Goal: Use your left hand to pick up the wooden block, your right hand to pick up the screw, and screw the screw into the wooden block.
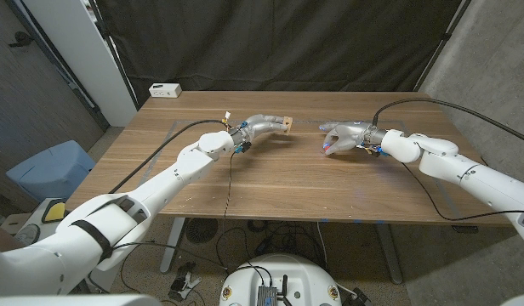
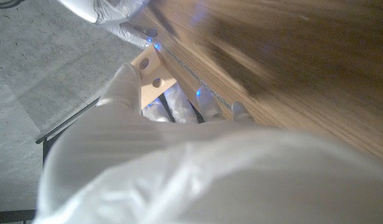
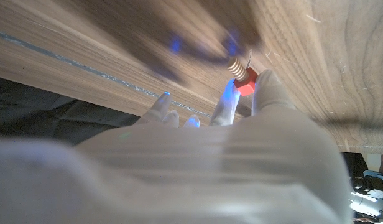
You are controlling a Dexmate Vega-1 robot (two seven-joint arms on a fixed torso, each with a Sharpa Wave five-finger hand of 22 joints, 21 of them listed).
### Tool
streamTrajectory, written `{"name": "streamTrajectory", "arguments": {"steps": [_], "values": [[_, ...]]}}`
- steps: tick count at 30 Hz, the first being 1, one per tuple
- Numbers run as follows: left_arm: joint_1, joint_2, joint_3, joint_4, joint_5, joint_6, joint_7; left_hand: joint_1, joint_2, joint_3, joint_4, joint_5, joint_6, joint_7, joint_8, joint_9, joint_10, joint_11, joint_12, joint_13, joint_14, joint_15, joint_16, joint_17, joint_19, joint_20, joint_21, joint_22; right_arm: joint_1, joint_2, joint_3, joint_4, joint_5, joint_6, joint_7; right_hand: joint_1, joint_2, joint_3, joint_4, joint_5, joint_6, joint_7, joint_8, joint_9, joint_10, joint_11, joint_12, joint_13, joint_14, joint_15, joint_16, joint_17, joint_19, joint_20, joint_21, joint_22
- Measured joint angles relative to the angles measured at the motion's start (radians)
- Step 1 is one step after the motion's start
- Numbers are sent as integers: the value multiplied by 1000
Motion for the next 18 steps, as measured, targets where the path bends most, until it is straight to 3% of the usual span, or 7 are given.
{"name": "streamTrajectory", "arguments": {"steps": [18], "values": [[-6, -18, 7, 39, -2, -23, -17, 1, -1, -1, -1, -1, 0, 0, 0, 0, 0, 0, 0, 0, 0, 0, 0, 0, 0, 0, 0, 0, -42, -28, 46, -77, 33, -34, 0, 5, 5, -1, -1, 0, 19, 5, 15, 4, 14, 4, 0, 0, 0, 0, 0, 0, 7, -3, 0, 0]]}}
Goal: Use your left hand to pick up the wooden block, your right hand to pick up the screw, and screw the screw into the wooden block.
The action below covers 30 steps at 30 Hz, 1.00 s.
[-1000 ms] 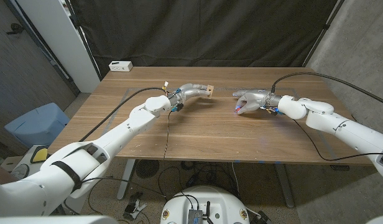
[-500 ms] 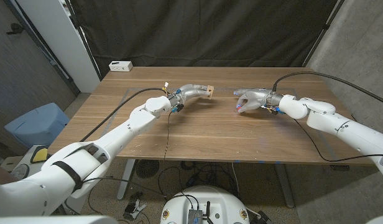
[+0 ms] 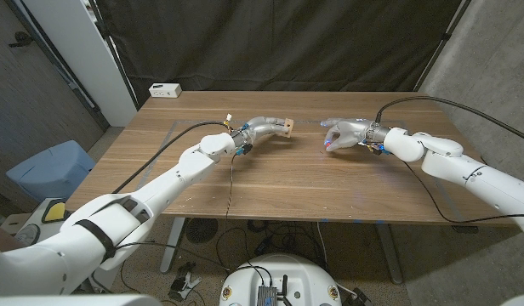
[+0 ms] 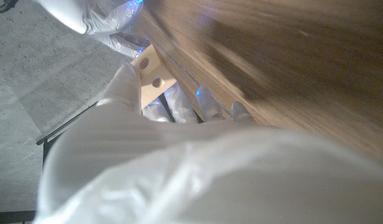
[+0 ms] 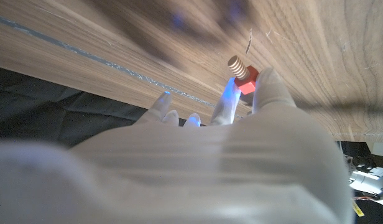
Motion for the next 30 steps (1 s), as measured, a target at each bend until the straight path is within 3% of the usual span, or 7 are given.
{"name": "streamTrajectory", "arguments": {"steps": [30], "values": [[-9, -19, 6, 40, -1, -32, -20, -4, 4, -1, -1, 0, 0, 0, 0, 0, 0, 0, 0, -2, 4, 4, 0, 0, 0, 0, 0, 0, -41, -19, 64, -111, 39, -30, 2, 8, 8, -6, 3, -1, 32, 10, 22, 9, 11, 0, 0, 0, 0, 0, 0, 5, 11, 0, 0, 0]]}}
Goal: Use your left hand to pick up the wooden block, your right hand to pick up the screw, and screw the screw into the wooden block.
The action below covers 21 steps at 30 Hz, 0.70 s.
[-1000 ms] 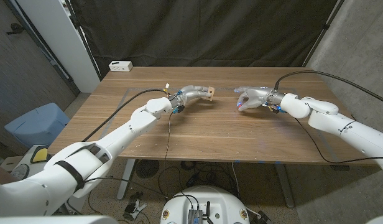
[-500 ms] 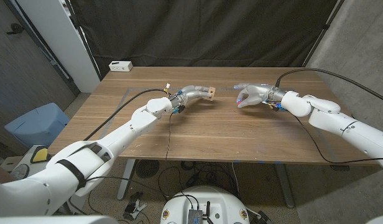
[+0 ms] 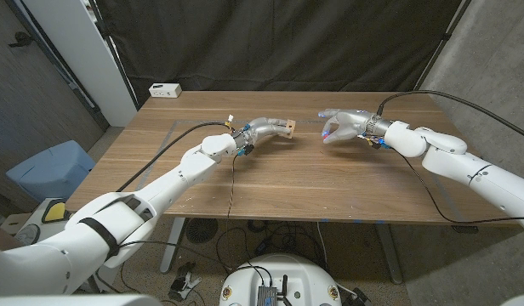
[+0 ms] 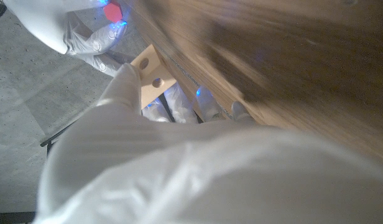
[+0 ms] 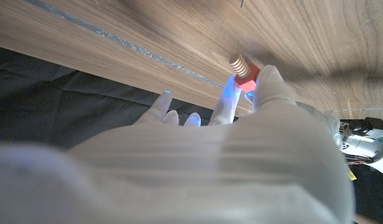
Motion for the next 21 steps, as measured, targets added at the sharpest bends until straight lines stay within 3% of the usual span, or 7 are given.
{"name": "streamTrajectory", "arguments": {"steps": [21], "values": [[-3, -16, 1, 39, -7, -29, -16, 0, 0, 0, 4, 0, 0, 0, 0, 0, 4, -3, 0, -3, 0, 0, 0, 0, 0, 0, 0, 0, 1, 22, 18, -58, 0, -14, 5, 5, 5, -1, -1, -2, 2, 2, 4, 5, 9, 1, -5, 0, 0, 0, 0, 0, 0, 0, -5, 0]]}}
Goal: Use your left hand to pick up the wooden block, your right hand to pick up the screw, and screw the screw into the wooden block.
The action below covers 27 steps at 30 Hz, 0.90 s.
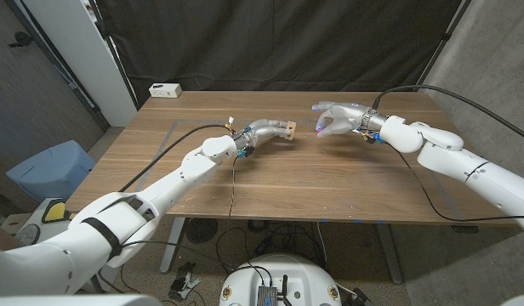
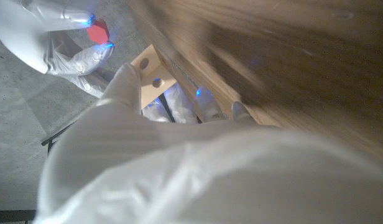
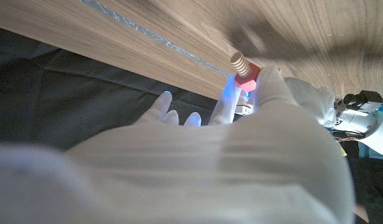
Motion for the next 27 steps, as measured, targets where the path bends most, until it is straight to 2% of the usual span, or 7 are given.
{"name": "streamTrajectory", "arguments": {"steps": [4, 16, 27], "values": [[-3, -4, 0, 10, -1, -7, -4, 0, 0, 0, 0, 0, 0, 0, 0, 0, 0, 0, 0, 0, 0, 0, 0, 0, 0, 0, 0, 0, 3, 9, 2, -5, 0, -2, -3, 3, 2, 0, 0, 0, 4, -4, 7, 0, 0, 0, 0, 0, 0, 0, 0, 0, 0, 0, 0, 0], [-12, -19, 2, 38, -1, -23, -10, 0, 0, 0, 0, 0, 0, 0, 0, 0, 0, 0, 0, 3, 0, 0, 0, 0, 0, 0, 0, 0, 4, 34, 10, -13, 29, -16, -24, 8, -3, 0, 0, -1, 11, 0, 7, 0, 0, 0, -4, 0, 0, 0, 0, -3, 0, 0, 0, 0], [-18, -33, 5, 61, -1, -36, -16, 0, 0, 0, -1, 0, 0, 0, 0, 0, 0, 0, 0, 3, 0, 0, 0, 0, 0, 0, 0, 0, -11, 60, 27, -21, 102, -44, -41, 16, 5, -1, -1, -2, 16, 6, 15, 5, 0, 0, -4, 0, 4, -4, 0, -3, 0, 0, 0, 0]]}}
